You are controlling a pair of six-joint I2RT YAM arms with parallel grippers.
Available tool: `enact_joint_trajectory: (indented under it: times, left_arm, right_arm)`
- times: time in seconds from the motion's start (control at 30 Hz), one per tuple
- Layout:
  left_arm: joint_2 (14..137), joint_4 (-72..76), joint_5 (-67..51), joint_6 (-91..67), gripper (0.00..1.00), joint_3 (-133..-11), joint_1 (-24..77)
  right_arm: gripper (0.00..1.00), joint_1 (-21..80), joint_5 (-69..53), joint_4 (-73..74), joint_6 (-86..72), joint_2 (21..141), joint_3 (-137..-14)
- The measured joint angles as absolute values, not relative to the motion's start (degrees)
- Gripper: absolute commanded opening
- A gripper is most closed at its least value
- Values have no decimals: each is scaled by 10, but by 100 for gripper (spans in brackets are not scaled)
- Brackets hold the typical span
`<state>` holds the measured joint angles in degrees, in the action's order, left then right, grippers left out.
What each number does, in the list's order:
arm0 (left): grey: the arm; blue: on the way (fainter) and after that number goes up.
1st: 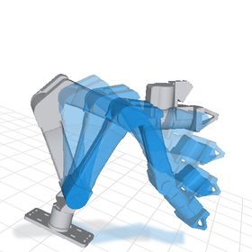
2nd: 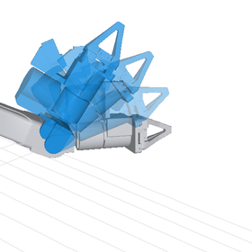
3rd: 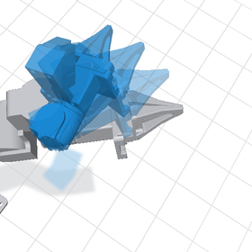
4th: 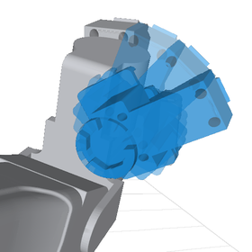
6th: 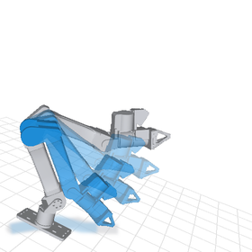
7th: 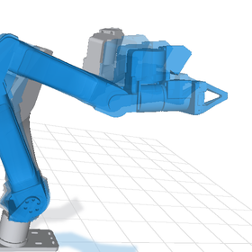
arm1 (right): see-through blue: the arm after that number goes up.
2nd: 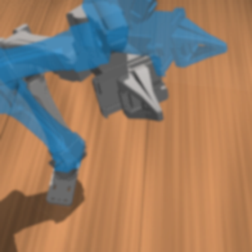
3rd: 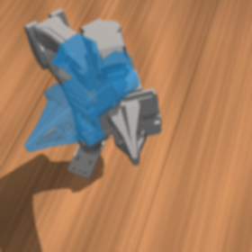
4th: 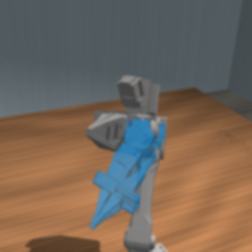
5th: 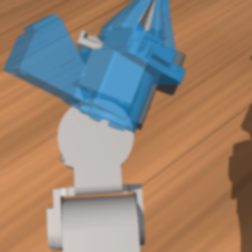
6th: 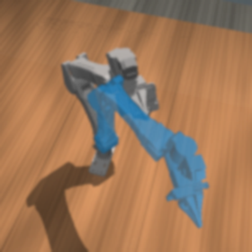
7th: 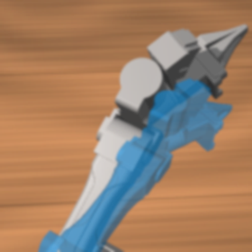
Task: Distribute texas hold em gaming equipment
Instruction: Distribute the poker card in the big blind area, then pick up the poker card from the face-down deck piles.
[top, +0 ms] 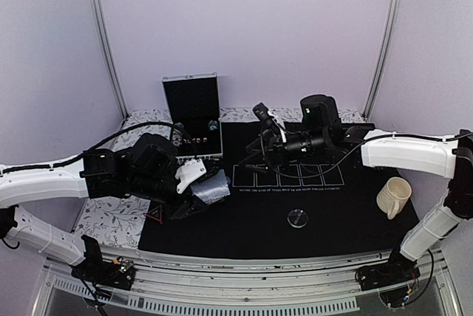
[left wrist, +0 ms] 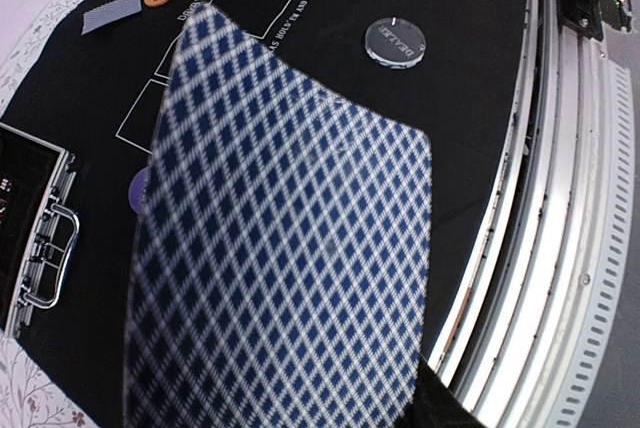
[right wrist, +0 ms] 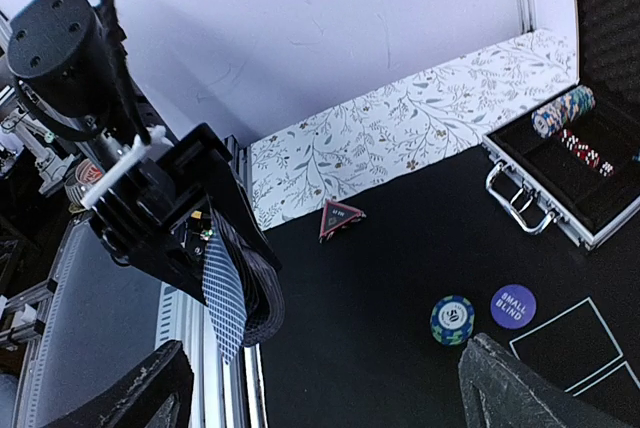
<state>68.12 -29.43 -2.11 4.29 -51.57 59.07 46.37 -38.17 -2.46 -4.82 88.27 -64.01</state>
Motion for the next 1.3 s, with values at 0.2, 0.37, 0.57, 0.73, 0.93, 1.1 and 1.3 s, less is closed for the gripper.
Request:
enact_joint_trajectory:
  times: [0.2, 0.37, 0.57, 0.73, 0.93, 1.1, 1.3]
  left_arm:
    - [681, -294, -23, 43, 45, -516, 591]
    - [681, -294, -24, 44, 44, -516, 591]
    - [681, -294, -24, 44, 44, -516, 591]
    - [681, -294, -24, 44, 44, -516, 591]
    - [681, -294, -24, 45, 44, -516, 591]
    - [681, -294, -24, 45, 44, -516, 591]
    - [681, -294, -24, 45, 44, -516, 591]
  right_arm:
    - [95, 496, -395, -67, -61, 906, -631]
    - [91, 520, -400, -95, -71, 942, -636]
    - [76, 526, -394, -102, -85, 986, -661]
    - [64, 526, -393, -105, -96, 992, -664]
    - [43, 526, -392, -104, -97, 991, -663]
    - [32, 526, -392, -99, -97, 989, -663]
    - [15, 526, -396, -92, -97, 977, -663]
